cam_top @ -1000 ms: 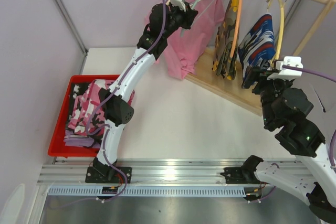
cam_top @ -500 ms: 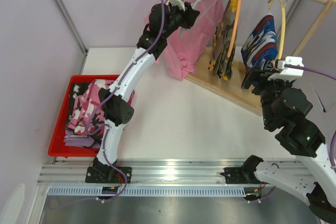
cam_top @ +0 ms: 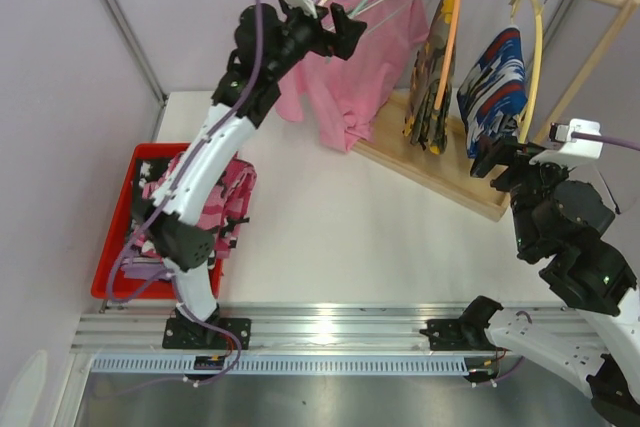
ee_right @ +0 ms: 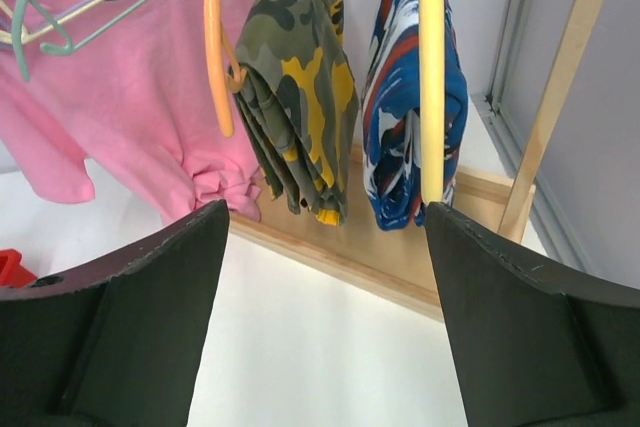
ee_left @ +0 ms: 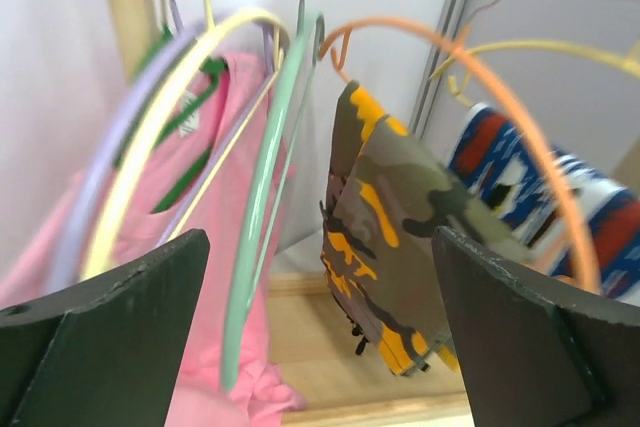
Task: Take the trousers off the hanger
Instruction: Hang the hanger back to the clothesline with the left arm, then place the trousers into the basket
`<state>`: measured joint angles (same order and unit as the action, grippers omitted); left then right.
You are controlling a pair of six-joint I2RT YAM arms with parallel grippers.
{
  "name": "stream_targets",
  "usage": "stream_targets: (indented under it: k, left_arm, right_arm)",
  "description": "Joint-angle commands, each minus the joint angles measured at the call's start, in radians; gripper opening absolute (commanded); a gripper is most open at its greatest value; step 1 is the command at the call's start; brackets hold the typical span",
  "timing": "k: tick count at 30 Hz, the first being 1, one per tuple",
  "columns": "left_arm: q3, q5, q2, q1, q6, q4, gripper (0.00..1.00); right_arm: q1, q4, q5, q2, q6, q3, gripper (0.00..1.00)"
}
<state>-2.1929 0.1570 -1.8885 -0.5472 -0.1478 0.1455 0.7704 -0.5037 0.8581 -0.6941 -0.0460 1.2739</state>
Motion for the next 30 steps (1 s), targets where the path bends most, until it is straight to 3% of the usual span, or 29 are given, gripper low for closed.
stream_targets:
  k: [1,6,9,15,17,18,22,27,30]
  left_arm:
    - [0.083,-0.039,0.215,0.006,0.019,-0.005,1.0]
    - [0.202,-0.152,0.388,0.03,0.008,0.144,1.0]
    - [0.277,-0.227,0.485,0.096,-0.054,0.342,1.0]
    - [0.721,-0.232,0.804,0.396,-0.262,0.431,1.0]
    - [0.871,-0.244,0.92,0.524,-0.298,0.477,1.0]
    - [0.956,-0.19,0.948,0.641,-0.311,0.495,1.0]
    - [1.105,-0.051,1.014,0.863,-0.358,0.562,1.0]
    - [1.261,-0.148,1.052,0.998,-0.401,0.577,1.0]
    - [1.332,-0.106,1.057,1.096,-0.456,0.548,0.99]
  right_arm:
    - [-0.002,-0.021,-0.005,0.004,-0.034,0.019,0.86]
    - [-0.002,-0.053,-0.056,0.002,-0.098,0.002,0.88]
    - [-0.002,-0.03,-0.109,0.011,-0.138,-0.036,0.88]
    - [0.0,0.014,-0.243,-0.013,-0.192,-0.1,0.88]
    - [0.003,0.03,-0.319,-0.036,-0.23,-0.122,0.88]
    - [0.007,0.049,-0.342,-0.041,-0.247,-0.134,0.88]
    - [0.038,0.141,-0.448,-0.074,-0.32,-0.205,0.88]
    - [0.121,0.276,-0.513,-0.183,-0.391,-0.265,0.88]
    - [0.179,0.326,-0.524,-0.258,-0.416,-0.262,0.89]
